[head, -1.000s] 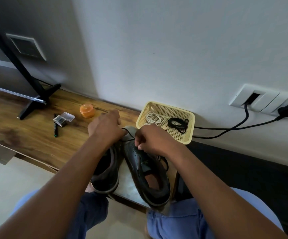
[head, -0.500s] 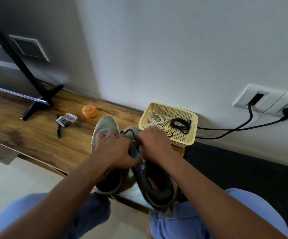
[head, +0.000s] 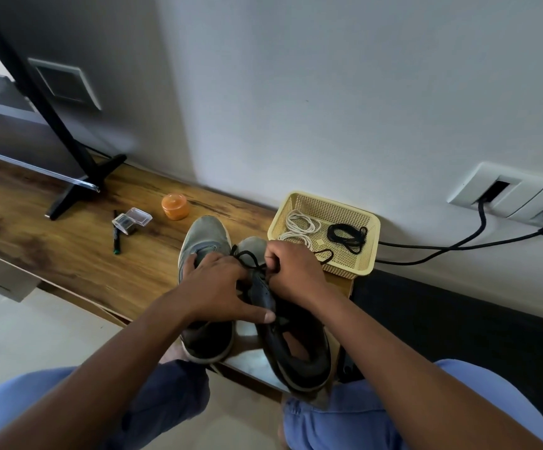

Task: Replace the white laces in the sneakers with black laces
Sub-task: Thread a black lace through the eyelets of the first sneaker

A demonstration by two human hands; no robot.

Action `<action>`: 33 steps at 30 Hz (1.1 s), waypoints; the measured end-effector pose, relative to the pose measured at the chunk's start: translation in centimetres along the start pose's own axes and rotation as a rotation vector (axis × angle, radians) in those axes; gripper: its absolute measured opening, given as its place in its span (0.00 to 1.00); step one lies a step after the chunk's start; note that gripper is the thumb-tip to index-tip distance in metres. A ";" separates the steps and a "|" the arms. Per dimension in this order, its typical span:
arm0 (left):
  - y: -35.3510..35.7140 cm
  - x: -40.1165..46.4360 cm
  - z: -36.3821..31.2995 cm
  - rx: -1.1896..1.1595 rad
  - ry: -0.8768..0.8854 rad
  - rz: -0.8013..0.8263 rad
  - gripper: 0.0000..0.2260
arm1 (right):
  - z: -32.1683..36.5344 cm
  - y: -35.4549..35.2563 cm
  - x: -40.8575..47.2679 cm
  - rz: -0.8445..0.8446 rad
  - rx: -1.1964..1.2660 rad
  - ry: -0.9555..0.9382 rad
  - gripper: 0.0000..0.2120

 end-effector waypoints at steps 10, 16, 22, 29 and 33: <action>0.3 0.2 0.1 0.014 0.000 -0.001 0.45 | 0.2 1.0 -0.3 -0.080 0.001 0.019 0.12; 0.2 0.1 -0.1 0.012 -0.006 -0.003 0.42 | -0.7 1.7 -0.2 -0.122 0.248 0.126 0.16; -0.1 0.1 -0.1 -0.043 -0.031 0.015 0.41 | -1.2 2.2 0.3 -0.039 0.399 0.203 0.08; 1.3 -0.8 -3.8 0.163 -0.093 -0.195 0.43 | -0.7 1.6 0.1 -0.015 0.288 0.210 0.12; 1.8 -1.1 -5.4 0.143 -0.112 -0.218 0.33 | 0.3 1.2 0.1 -0.015 0.019 0.043 0.04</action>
Point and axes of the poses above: each hand's wrist, its own x-axis towards the middle knuckle, its own y-axis out of the palm, z = x × y, the point moved 4 cm from there along x, towards the middle knuckle, and after that the axes turned 13 degrees about -x, right-handed, at the moved point
